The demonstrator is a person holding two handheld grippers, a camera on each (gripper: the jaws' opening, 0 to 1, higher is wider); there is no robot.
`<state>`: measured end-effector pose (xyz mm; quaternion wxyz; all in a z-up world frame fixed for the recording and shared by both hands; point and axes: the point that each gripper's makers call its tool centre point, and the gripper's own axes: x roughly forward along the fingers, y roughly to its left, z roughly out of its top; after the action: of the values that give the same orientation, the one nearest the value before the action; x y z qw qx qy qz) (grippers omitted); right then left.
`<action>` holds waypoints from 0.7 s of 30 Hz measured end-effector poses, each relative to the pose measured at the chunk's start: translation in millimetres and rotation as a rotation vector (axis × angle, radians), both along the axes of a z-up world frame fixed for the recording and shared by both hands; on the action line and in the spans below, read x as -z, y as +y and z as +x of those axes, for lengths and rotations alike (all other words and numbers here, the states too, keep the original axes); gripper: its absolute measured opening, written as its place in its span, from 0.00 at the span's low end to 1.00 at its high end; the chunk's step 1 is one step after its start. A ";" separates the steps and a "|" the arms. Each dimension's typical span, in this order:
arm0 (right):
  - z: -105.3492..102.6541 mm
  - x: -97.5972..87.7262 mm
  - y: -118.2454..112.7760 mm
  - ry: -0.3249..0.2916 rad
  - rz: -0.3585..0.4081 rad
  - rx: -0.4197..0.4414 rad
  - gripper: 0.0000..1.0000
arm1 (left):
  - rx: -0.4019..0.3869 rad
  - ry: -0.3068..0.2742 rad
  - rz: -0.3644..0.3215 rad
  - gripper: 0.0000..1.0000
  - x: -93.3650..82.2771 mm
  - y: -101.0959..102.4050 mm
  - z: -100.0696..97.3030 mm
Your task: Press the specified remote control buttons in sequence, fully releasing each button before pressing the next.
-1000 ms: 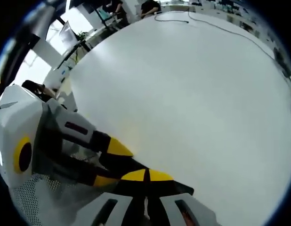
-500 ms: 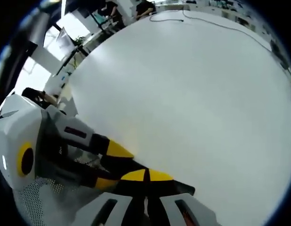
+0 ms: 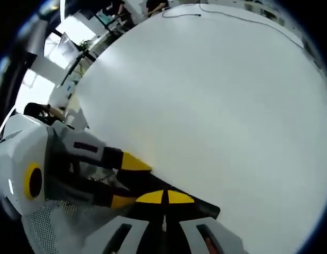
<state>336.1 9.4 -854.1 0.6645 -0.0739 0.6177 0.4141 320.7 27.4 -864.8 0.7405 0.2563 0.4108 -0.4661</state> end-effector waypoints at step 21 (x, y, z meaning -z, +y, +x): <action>-8.8 1.3 -3.4 0.008 -0.035 -0.053 0.00 | -0.004 0.000 -0.005 0.26 0.0 -1.4 0.2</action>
<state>327.4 6.0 -855.4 0.6496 -0.1000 0.6252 0.4210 320.8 26.0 -864.7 0.7420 0.2538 0.4100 -0.4658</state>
